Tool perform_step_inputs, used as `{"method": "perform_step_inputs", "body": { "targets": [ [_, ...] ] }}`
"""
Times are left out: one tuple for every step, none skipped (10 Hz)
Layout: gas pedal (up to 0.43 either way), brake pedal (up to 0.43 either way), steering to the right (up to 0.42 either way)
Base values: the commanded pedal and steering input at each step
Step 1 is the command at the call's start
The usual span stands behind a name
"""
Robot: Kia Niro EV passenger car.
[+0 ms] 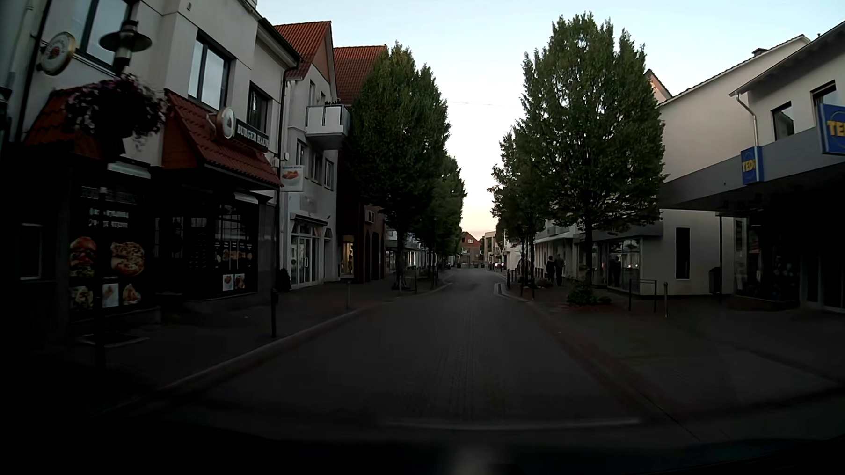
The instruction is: Follow the waypoints while adhering to traffic rules and regulations
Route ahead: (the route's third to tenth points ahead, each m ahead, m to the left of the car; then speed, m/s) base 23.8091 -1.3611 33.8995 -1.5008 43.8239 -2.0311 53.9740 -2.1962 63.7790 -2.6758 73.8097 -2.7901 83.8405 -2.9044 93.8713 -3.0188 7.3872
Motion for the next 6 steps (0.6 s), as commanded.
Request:
{"method": "perform_step_inputs", "body": {
  "targets": [
    [0.13,0.006,0.008],
    [0.13,0.006,0.007],
    [0.13,0.006,0.007],
    [0.13,0.006,0.006],
    [0.13,0.006,0.006],
    [0.13,0.006,0.006]
  ]
}}
